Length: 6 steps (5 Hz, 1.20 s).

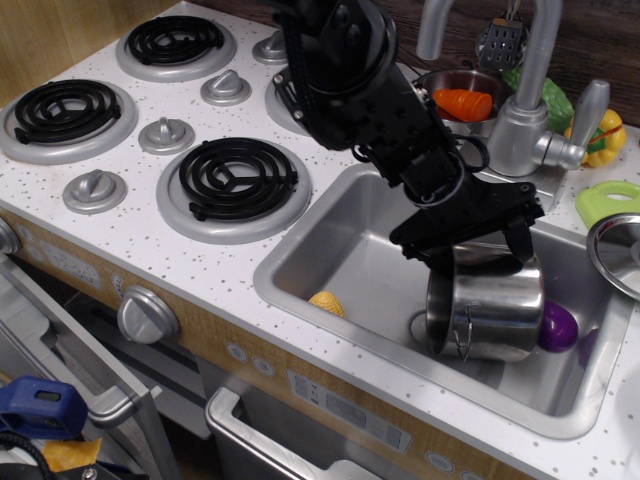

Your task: Flip pot upright in sink

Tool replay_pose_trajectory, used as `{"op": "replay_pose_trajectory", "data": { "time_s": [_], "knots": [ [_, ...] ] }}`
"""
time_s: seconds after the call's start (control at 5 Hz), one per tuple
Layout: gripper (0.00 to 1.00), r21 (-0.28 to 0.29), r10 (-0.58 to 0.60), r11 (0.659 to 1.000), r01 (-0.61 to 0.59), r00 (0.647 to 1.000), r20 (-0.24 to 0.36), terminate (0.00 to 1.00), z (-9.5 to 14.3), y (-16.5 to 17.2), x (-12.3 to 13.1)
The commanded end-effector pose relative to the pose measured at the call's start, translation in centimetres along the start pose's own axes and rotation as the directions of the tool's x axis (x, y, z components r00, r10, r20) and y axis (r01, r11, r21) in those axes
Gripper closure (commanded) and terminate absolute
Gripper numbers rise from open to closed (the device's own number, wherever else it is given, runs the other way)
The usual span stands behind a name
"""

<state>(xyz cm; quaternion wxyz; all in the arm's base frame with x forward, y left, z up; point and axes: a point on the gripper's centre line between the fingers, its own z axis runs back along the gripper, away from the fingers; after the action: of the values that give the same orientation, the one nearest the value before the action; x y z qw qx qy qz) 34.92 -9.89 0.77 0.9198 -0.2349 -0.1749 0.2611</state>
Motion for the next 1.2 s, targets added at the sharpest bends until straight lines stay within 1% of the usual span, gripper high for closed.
{"op": "replay_pose_trajectory", "data": {
  "time_s": [0.0, 0.2, 0.4, 0.6, 0.8, 1.0],
  "knots": [
    [1.0, -0.017, 0.005, 1.0, -0.005, 0.999, 0.033, 0.0, 0.1, -1.0, 0.2],
    [1.0, -0.029, 0.0, 1.0, 0.001, 0.999, 0.033, 0.0, 0.1, -0.7, 0.1],
    [1.0, -0.02, 0.002, 1.0, -0.002, 1.0, 0.024, 0.0, 0.3, -0.5, 0.2],
    [1.0, 0.021, -0.018, 1.0, 0.018, 1.0, -0.004, 0.0, 1.1, -0.6, 0.8],
    [1.0, 0.13, -0.082, 0.987, 0.094, 0.992, -0.095, 0.0, 2.3, -0.3, 1.5],
    [1.0, 0.301, -0.127, 0.935, 0.185, 0.971, -0.202, 0.0, 2.4, -1.2, 1.8]
  ]
}}
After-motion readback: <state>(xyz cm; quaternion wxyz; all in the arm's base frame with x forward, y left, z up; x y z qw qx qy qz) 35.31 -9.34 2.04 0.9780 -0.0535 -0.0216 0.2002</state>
